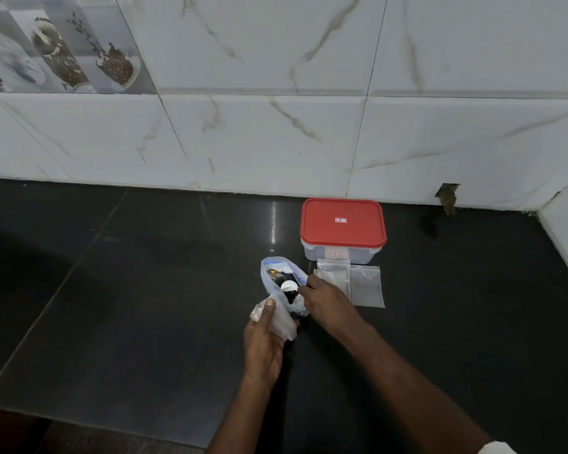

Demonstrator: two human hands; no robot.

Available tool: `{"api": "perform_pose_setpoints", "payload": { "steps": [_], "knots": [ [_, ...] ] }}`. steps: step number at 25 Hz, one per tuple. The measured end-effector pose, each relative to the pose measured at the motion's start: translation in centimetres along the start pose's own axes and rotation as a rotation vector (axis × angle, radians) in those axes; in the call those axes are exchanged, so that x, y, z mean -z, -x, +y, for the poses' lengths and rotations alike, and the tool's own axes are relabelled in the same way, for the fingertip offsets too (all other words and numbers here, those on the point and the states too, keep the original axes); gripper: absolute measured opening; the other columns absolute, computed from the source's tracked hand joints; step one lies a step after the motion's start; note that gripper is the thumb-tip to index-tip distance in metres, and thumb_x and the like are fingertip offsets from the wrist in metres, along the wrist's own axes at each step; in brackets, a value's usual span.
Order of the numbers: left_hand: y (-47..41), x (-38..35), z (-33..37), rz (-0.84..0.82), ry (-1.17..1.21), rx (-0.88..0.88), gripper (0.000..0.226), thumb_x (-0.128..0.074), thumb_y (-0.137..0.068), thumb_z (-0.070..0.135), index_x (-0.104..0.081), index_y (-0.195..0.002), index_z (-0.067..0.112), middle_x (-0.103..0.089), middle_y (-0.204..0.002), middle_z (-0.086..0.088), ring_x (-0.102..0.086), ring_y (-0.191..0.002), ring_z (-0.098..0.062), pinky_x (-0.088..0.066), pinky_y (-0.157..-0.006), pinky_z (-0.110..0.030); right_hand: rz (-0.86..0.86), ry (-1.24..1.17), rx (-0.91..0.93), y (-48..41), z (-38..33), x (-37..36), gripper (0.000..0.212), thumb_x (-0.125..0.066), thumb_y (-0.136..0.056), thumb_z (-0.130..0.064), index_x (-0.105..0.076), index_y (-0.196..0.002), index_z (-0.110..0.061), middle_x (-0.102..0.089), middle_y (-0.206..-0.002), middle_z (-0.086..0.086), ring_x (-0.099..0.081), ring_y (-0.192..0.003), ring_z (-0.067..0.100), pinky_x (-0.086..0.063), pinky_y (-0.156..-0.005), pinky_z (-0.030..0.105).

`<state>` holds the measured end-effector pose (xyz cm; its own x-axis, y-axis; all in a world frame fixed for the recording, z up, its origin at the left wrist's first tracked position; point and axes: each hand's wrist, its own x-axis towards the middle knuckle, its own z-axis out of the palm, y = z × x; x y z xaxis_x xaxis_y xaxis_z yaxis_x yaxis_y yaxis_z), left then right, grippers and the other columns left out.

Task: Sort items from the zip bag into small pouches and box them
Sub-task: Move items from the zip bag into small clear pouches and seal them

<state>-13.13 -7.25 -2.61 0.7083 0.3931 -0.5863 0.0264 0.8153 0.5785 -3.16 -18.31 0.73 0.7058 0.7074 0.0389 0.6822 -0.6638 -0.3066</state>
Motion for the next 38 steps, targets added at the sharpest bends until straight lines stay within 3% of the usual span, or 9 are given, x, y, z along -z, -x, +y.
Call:
{"api": "perform_pose_setpoints", "payload": {
  "steps": [4, 8, 13, 16, 21, 24, 29, 34, 38],
  "knots": [
    [0.0, -0.3, -0.3, -0.046, -0.039, -0.072, 0.049, -0.074, -0.091, 0.022, -0.060, -0.130, -0.004, -0.062, -0.129, -0.033, -0.058, -0.123, -0.047, -0.036, -0.113, -0.065, -0.056, -0.061, -0.086, -0.6, -0.6, 1.1, 0.021, -0.052, -0.092, -0.006, -0.069, -0.103, -0.001, -0.060, -0.101, 0.015, -0.062, -0.088, 0.029, -0.042, -0.070, 0.031],
    [-0.1, -0.7, -0.3, -0.132, -0.202, -0.148, 0.038, -0.073, -0.092, 0.019, -0.066, -0.123, -0.002, -0.068, -0.121, -0.031, -0.065, -0.114, -0.045, -0.047, -0.106, -0.056, 0.054, -0.408, -0.318, -1.3, -0.3, 1.6, 0.013, -0.063, -0.079, -0.006, -0.075, -0.081, 0.000, -0.070, -0.075, 0.012, -0.063, -0.067, 0.023, -0.051, -0.061, 0.036],
    [0.0, -0.4, 0.3, -0.046, -0.587, -0.282, 0.033, -0.082, -0.083, 0.025, -0.071, -0.111, 0.012, -0.077, -0.106, -0.011, -0.075, -0.099, -0.024, -0.059, -0.087, -0.042, 0.199, -0.689, -0.587, -0.7, 0.5, 2.4, 0.013, -0.068, -0.078, -0.001, -0.078, -0.086, -0.004, -0.070, -0.063, 0.003, -0.069, -0.055, 0.017, -0.061, -0.059, 0.036],
    [0.0, -0.7, 1.5, 0.048, -0.896, -0.397, 0.030, -0.085, -0.079, 0.028, -0.070, -0.103, 0.020, -0.077, -0.096, 0.003, -0.073, -0.084, -0.004, -0.055, -0.070, -0.019, 0.296, -0.728, -0.560, -0.3, 0.2, 3.4, 0.015, -0.066, -0.078, 0.000, -0.078, -0.086, -0.004, -0.065, -0.054, -0.007, -0.062, -0.044, 0.005, -0.055, -0.049, 0.021],
    [-1.1, -1.7, 3.1, 0.006, -1.082, -0.449, 0.034, -0.088, -0.073, 0.036, -0.067, -0.096, 0.021, -0.073, -0.093, 0.006, -0.071, -0.084, -0.008, -0.056, -0.071, -0.025, 0.447, -0.749, -0.395, 0.4, -0.8, 4.2, 0.015, -0.066, -0.078, -0.004, -0.078, -0.085, -0.010, -0.065, -0.059, -0.007, -0.061, -0.051, 0.009, -0.055, -0.055, 0.026],
    [-1.6, -1.6, 3.5, 0.000, -1.094, -0.460, 0.032, -0.087, -0.074, 0.035, -0.067, -0.096, 0.022, -0.074, -0.094, 0.004, -0.071, -0.084, -0.009, -0.058, -0.074, -0.030, 0.478, -0.474, -0.105, 1.8, -1.8, 2.6, 0.019, -0.059, -0.081, -0.018, -0.075, -0.089, -0.011, -0.057, -0.072, -0.006, -0.050, -0.059, 0.005, -0.040, -0.058, 0.012],
    [-1.7, -1.3, 3.4, -0.015, -1.072, -0.458, 0.036, -0.087, -0.076, 0.033, -0.067, -0.103, 0.019, -0.073, -0.099, 0.001, -0.070, -0.087, -0.010, -0.056, -0.074, -0.026, 0.474, -0.049, 0.218, 4.0, -1.5, -0.2, 0.025, -0.066, -0.083, -0.008, -0.066, -0.108, -0.009, -0.063, -0.095, 0.006, -0.063, -0.075, 0.016, -0.055, -0.060, 0.026],
    [-1.8, -0.8, 3.3, -0.028, -1.053, -0.469, 0.035, -0.087, -0.076, 0.033, -0.067, -0.103, 0.021, -0.073, -0.101, 0.000, -0.070, -0.088, -0.010, -0.057, -0.075, -0.028, 0.572, -0.026, 0.268, 4.2, -1.5, -0.8, 0.027, -0.062, -0.090, -0.007, -0.061, -0.117, -0.006, -0.065, -0.098, 0.010, -0.065, -0.082, 0.020, -0.056, -0.065, 0.030],
    [-2.0, -0.7, 3.3, -0.022, -1.042, -0.474, 0.037, -0.088, -0.074, 0.039, -0.067, -0.102, 0.026, -0.073, -0.102, 0.002, -0.072, -0.088, -0.009, -0.061, -0.078, -0.034, 0.593, -0.164, 0.175, 3.7, -1.2, -0.8, 0.023, -0.060, -0.092, -0.009, -0.069, -0.113, -0.005, -0.064, -0.094, 0.005, -0.062, -0.079, 0.011, -0.054, -0.069, 0.021]
  ]
}}
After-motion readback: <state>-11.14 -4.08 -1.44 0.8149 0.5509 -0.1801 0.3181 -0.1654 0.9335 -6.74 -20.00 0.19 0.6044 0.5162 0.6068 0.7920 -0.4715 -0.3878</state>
